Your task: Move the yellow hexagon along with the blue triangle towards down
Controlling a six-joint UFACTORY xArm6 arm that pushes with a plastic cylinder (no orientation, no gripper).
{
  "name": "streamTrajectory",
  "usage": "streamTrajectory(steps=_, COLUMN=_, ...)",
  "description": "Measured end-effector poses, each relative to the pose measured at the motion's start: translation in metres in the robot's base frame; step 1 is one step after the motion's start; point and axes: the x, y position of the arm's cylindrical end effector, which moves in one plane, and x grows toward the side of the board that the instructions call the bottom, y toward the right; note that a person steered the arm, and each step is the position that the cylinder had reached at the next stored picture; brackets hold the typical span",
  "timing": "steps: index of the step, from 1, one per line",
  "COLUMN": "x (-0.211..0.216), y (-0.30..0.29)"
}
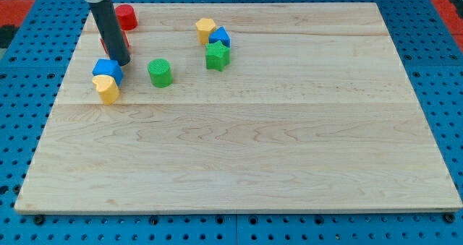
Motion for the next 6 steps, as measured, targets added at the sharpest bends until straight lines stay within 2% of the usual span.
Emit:
streamTrajectory(steps=1, x=-0.002, y=0.005)
streamTrajectory(steps=4, x=-0.098, y=0.121)
streamTrajectory(steps=6, x=-0.082, y=0.179)
